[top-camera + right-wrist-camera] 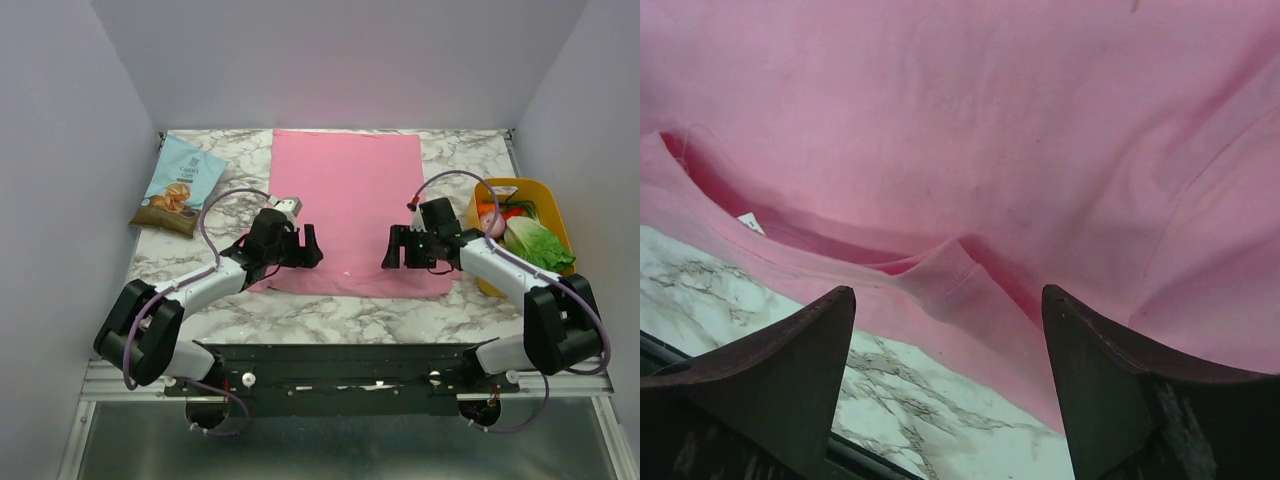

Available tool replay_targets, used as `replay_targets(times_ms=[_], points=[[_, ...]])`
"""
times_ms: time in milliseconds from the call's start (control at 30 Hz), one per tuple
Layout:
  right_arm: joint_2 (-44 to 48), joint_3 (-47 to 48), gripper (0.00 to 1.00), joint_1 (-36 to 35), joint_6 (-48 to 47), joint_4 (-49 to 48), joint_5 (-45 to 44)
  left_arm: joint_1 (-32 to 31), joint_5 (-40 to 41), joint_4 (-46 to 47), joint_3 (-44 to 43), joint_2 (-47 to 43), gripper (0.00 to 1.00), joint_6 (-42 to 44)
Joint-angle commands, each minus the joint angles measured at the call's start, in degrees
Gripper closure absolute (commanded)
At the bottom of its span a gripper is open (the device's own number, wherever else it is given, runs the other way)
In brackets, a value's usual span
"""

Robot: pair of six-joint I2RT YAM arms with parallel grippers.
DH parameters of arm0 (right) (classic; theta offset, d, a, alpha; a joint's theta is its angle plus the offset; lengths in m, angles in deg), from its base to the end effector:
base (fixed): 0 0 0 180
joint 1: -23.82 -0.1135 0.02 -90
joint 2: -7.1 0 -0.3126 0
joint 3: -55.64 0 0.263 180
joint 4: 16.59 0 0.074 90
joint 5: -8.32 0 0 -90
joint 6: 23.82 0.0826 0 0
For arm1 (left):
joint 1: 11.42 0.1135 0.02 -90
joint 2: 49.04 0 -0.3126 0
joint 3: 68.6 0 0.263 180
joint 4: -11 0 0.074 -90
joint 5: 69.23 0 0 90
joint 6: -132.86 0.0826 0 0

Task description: Pin the brooch onto the clothing

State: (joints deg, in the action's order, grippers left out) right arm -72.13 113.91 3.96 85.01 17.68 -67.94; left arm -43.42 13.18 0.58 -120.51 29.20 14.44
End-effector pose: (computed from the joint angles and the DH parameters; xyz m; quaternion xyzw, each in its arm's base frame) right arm 0.2709 0.1187 0.1998 -0.0443 0.9471 0.2060 0.2421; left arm 0.2630 -0.1772 0.2096 0.0575 0.8906 -0.2761 0.3567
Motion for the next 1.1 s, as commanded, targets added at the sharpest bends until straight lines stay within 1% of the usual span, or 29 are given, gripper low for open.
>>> replay_targets(times_ms=[0,67,100,167,200,267,300,333,367,433,467,533,567,633,667,800,867,967,1067], points=[[-3.12,0.36,0.18,-0.62,-1.69,-1.66,2.52,-0.42,-2.6,3.04,1.1,1.3,0.16,-0.14],[-3.83,0.18,0.21,-0.88,-1.95,-1.74,4.01,-0.42,-3.04,3.65,1.71,1.48,0.23,-0.49],[-4.36,-0.08,0.23,-0.97,-2.13,-1.83,4.54,-0.42,-3.13,3.74,2.07,1.48,0.29,-0.67],[-4.89,-0.25,0.27,-1.06,-2.04,-1.83,6.55,-0.42,-3.48,4.35,2.51,1.3,0.36,-0.84],[-5.15,-0.34,0.31,-0.97,-2.04,-2.01,7.44,-0.42,-3.57,4.53,2.86,1.22,0.43,-0.76],[-5.59,-0.78,0.39,-1.15,-1.87,-2.27,9.28,-0.42,-3.83,4.53,2.95,1.04,0.48,-0.75],[-5.68,-0.87,0.39,-1.15,-1.87,-2.53,9.73,-0.42,-4.0,4.44,3.21,0.87,0.51,-0.84],[-5.77,-1.04,0.4,-1.15,-2.04,-2.62,9.99,-0.42,-4.18,4.44,3.3,0.78,0.53,-0.76],[-5.6,-1.13,0.46,-1.24,-2.04,-2.71,10.69,-0.42,-4.27,4.44,3.47,0.6,0.54,-0.75],[-5.33,-1.4,0.48,-1.32,-2.3,-2.89,11.31,-0.42,-4.8,4.62,4.18,-0.1,0.56,-0.84],[-5.33,-1.66,0.55,-1.32,-2.48,-2.8,12.01,-0.42,-4.88,4.53,4.44,-0.1,0.56,-0.93],[-5.42,-1.92,0.6,-1.32,-2.74,-2.8,12.71,-0.42,-5.06,4.62,5.32,-0.63,0.57,-1.11],[-5.51,-2.27,0.68,-1.32,-2.75,-2.8,13.68,-0.42,-5.15,4.62,5.58,-0.8,0.58,-1.54],[-5.42,-2.71,0.77,-1.32,-2.75,-2.8,14.38,-0.42,-5.93,5.14,6.72,-1.59,0.6,-1.89],[-5.24,-2.98,0.84,-1.32,-2.75,-2.8,15.0,-0.42,-6.2,5.41,7.16,-1.94,0.61,-2.07],[-2.35,-4.56,0.89,-1.41,-2.66,-1.14,15.36,-0.51,-7.43,5.67,9.44,-4.84,0.68,-3.3],[-0.06,-4.74,0.91,-1.41,-2.48,0.09,14.22,-0.68,-7.35,4.54,10.06,-7.3,0.69,-3.48],[2.14,-4.56,0.92,-1.41,-0.47,3.78,11.85,-1.12,-6.47,1.46,11.03,-11.78,0.71,-4.0],[3.45,-5.17,0.92,-1.67,1.21,5.98,12.28,-1.47,-6.12,-1.26,12.09,-16.26,0.73,-4.62]])
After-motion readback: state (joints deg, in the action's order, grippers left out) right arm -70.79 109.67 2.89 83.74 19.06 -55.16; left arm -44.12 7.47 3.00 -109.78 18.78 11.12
